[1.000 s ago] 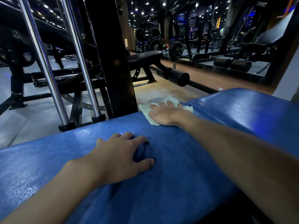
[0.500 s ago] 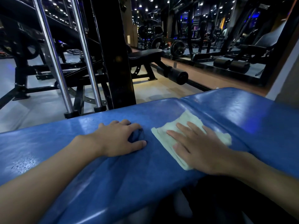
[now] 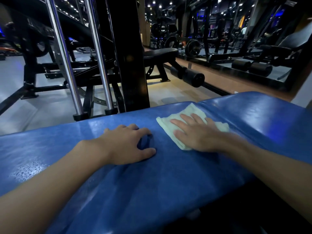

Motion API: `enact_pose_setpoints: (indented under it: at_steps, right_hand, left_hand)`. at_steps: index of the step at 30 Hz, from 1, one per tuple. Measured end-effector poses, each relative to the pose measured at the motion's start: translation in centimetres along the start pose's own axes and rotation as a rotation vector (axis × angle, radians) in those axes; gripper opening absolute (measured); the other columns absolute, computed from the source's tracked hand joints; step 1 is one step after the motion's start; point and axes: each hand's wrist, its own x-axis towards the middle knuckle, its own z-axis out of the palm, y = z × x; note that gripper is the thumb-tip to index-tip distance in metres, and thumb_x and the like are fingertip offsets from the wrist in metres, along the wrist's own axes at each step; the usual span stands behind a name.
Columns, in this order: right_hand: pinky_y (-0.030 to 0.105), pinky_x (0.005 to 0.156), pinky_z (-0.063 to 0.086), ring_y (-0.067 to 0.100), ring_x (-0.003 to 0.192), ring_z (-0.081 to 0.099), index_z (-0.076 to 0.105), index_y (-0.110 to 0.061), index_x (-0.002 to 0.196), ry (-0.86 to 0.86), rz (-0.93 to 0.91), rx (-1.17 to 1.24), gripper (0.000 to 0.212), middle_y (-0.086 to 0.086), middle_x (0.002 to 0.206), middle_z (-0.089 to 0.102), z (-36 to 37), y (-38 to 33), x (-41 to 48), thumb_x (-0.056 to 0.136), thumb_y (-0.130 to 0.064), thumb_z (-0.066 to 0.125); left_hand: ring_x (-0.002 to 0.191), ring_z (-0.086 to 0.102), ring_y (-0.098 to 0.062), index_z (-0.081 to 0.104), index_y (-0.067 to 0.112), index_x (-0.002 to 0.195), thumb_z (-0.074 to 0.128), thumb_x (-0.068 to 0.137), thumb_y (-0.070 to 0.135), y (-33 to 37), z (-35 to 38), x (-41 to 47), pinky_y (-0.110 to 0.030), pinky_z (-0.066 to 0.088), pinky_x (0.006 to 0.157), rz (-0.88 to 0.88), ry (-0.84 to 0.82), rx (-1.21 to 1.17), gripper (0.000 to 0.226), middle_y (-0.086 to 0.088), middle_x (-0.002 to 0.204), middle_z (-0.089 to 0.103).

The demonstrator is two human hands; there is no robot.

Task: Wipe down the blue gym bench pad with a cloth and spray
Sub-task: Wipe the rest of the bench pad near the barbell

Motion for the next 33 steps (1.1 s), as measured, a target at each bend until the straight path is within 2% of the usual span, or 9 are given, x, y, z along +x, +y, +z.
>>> enact_pose_setpoints:
  at_steps: [6, 12, 19, 22, 25, 27, 30, 33]
  right_hand:
    - [0.058, 0.118, -0.004, 0.024, 0.152, -0.008, 0.003, -0.053, 0.152, -0.005, 0.045, 0.012, 0.057, -0.009, 0.166, -0.003, -1.1, -1.5, 9.7, 0.095, -0.059, 0.010]
    - [0.060, 0.118, -0.002, 0.024, 0.152, -0.007, 0.003, -0.050, 0.153, -0.015, 0.063, 0.017, 0.059, -0.008, 0.167, 0.001, -1.6, -1.9, 11.5, 0.095, -0.058, 0.008]
    - [0.056, 0.118, -0.007, 0.023, 0.152, -0.009, 0.003, -0.051, 0.153, 0.008, 0.007, 0.013, 0.053, -0.009, 0.166, -0.005, -0.2, -1.9, 3.5, 0.100, -0.052, 0.011]
    - [0.053, 0.119, -0.003, 0.021, 0.152, -0.004, 0.005, -0.051, 0.152, 0.053, -0.009, 0.002, 0.052, -0.012, 0.166, -0.001, 0.6, -1.7, -2.0, 0.100, -0.054, 0.011]
    - [0.049, 0.119, 0.002, 0.017, 0.152, -0.002, 0.002, -0.053, 0.151, 0.091, -0.030, -0.036, 0.069, -0.014, 0.165, 0.002, 1.3, -1.5, -7.5, 0.083, -0.064, -0.006]
    - [0.046, 0.120, 0.002, 0.014, 0.151, -0.006, -0.005, -0.055, 0.149, 0.099, -0.041, -0.074, 0.077, -0.017, 0.164, -0.001, 1.8, -1.3, -10.5, 0.073, -0.064, -0.015]
    - [0.047, 0.120, -0.004, 0.012, 0.150, -0.014, -0.011, -0.054, 0.148, 0.063, -0.046, -0.069, 0.077, -0.017, 0.164, -0.008, 2.0, -1.1, -12.4, 0.073, -0.063, -0.017]
    - [0.048, 0.119, -0.005, 0.013, 0.150, -0.015, -0.008, -0.054, 0.149, 0.052, -0.045, -0.055, 0.080, -0.016, 0.164, -0.007, 1.6, -1.3, -11.6, 0.070, -0.065, -0.016]
  left_hand:
    - [0.129, 0.039, -0.016, 0.028, 0.054, 0.138, 0.032, 0.080, 0.083, -0.2, 0.1, 0.1, -0.056, 0.034, 0.104, 0.008, -0.020, 0.014, 0.065, 0.018, 0.142, 0.039]
    - [0.129, 0.039, -0.017, 0.028, 0.052, 0.138, 0.032, 0.079, 0.084, -0.2, 0.0, 0.1, -0.057, 0.035, 0.102, 0.007, -0.024, 0.016, 0.067, 0.015, 0.141, 0.040]
    - [0.129, 0.041, -0.019, 0.032, 0.051, 0.140, 0.034, 0.085, 0.079, 0.1, -0.2, -0.5, -0.055, 0.034, 0.103, 0.006, -0.011, 0.016, 0.062, 0.014, 0.140, 0.043]
    - [0.132, 0.040, -0.020, 0.034, 0.050, 0.141, 0.033, 0.087, 0.077, 0.1, -0.3, -0.7, -0.053, 0.033, 0.104, 0.002, -0.005, 0.018, 0.060, 0.013, 0.144, 0.041]
    - [0.135, 0.039, -0.019, 0.036, 0.048, 0.141, 0.034, 0.088, 0.075, 0.0, -0.2, -1.1, -0.053, 0.032, 0.105, 0.005, 0.008, 0.003, 0.059, 0.012, 0.147, 0.040]
    - [0.137, 0.037, -0.019, 0.036, 0.047, 0.141, 0.034, 0.088, 0.075, -0.2, -0.2, -1.2, -0.054, 0.031, 0.106, 0.002, 0.024, 0.021, 0.060, 0.012, 0.148, 0.039]
    - [0.139, 0.035, -0.021, 0.032, 0.048, 0.142, 0.034, 0.085, 0.079, -0.6, -0.2, -1.3, -0.057, 0.030, 0.106, -0.031, 0.014, 0.055, 0.064, 0.011, 0.148, 0.038]
    - [0.137, 0.037, -0.021, 0.028, 0.050, 0.143, 0.035, 0.083, 0.082, -1.0, 0.0, -1.4, -0.058, 0.032, 0.106, -0.041, -0.021, 0.036, 0.068, 0.012, 0.150, 0.036]
